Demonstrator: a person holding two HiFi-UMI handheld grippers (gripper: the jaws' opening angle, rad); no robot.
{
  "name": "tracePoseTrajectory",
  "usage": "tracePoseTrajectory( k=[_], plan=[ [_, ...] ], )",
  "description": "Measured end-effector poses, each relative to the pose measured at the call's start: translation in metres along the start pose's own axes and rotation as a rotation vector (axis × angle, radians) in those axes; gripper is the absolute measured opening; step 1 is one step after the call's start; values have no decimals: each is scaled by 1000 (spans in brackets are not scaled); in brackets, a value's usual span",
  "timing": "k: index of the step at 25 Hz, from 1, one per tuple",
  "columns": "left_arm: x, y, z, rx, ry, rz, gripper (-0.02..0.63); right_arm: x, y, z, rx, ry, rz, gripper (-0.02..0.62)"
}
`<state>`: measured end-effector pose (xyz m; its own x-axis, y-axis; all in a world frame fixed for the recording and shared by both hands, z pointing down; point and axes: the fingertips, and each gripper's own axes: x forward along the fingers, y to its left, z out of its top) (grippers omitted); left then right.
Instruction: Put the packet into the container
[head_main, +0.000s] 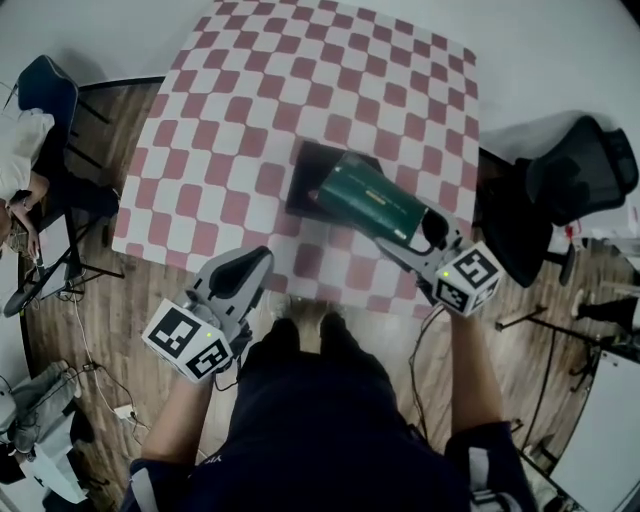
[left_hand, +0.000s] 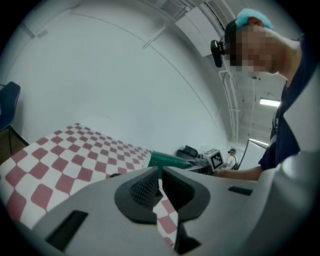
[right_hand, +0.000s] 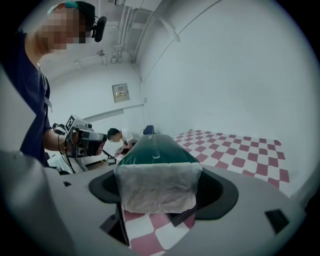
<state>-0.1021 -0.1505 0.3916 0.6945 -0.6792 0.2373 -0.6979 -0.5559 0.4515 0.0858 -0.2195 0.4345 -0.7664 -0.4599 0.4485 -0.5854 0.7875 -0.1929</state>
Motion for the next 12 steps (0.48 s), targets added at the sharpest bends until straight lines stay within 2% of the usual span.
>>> tracePoseTrajectory(
  k=[8, 12],
  plan=[
    [17, 12, -10, -38, 14, 88, 43, 47, -25, -20, -203, 142, 115, 413],
    [22, 15, -14, -54, 19, 110, 43, 68, -30, -35, -282, 230, 146, 413]
  ],
)
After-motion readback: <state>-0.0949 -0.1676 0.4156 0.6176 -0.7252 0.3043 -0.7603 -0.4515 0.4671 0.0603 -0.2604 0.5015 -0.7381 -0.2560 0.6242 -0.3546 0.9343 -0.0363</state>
